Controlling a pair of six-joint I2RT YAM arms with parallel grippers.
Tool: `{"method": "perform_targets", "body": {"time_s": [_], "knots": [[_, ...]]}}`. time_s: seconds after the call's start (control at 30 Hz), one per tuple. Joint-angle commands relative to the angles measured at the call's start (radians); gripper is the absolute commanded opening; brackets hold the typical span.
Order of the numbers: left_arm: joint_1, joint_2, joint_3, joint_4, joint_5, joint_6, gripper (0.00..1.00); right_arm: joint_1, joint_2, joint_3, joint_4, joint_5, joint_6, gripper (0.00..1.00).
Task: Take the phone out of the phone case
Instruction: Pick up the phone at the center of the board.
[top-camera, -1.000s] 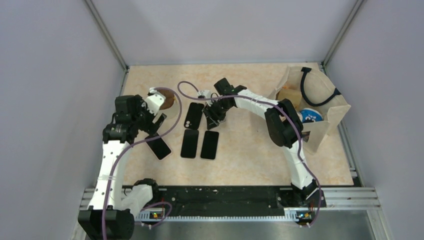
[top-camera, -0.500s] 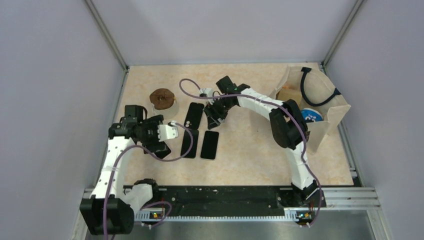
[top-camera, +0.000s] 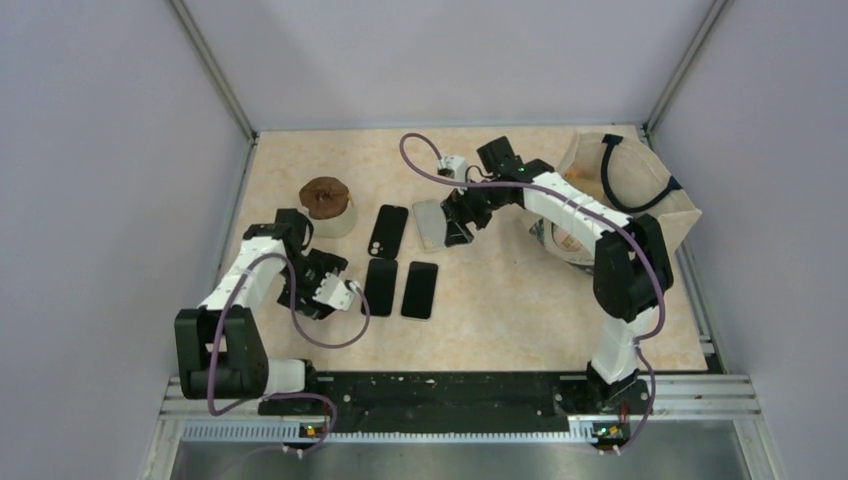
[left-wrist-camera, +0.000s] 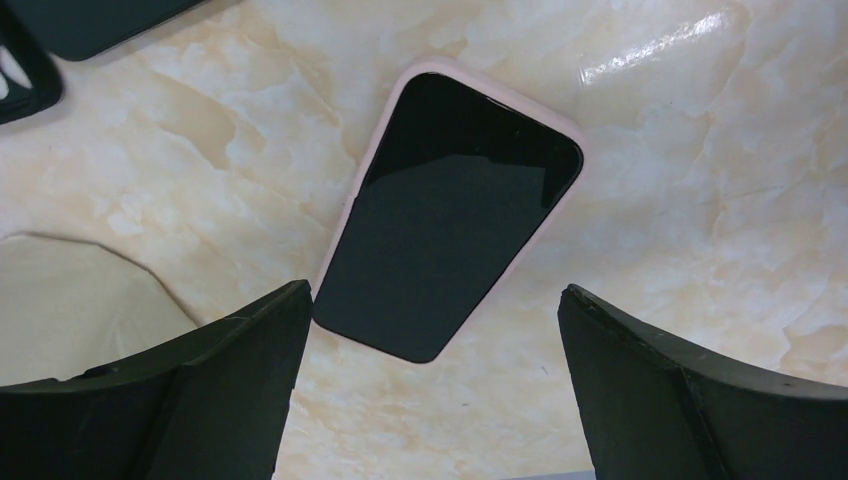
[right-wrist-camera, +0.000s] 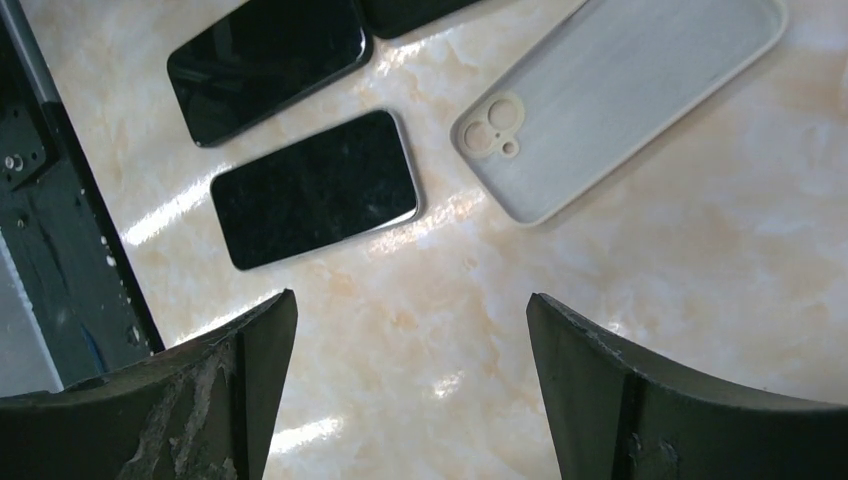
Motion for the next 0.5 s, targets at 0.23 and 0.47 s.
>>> {"method": "perform_targets", "body": {"time_s": [0.23,0.47], "knots": [[-0.065,0.139,0.003,0.088,-0.092,0.326,0.98,-0.014,-0.081,-0.109,0.043,-0.062,-0.007,0.85],[-0.087,0.228,0.050,0.073,-0.140,0.375,0.98,-0.023,-0.092,-0.144,0.059,-0.087,0.003,0.85]]}}
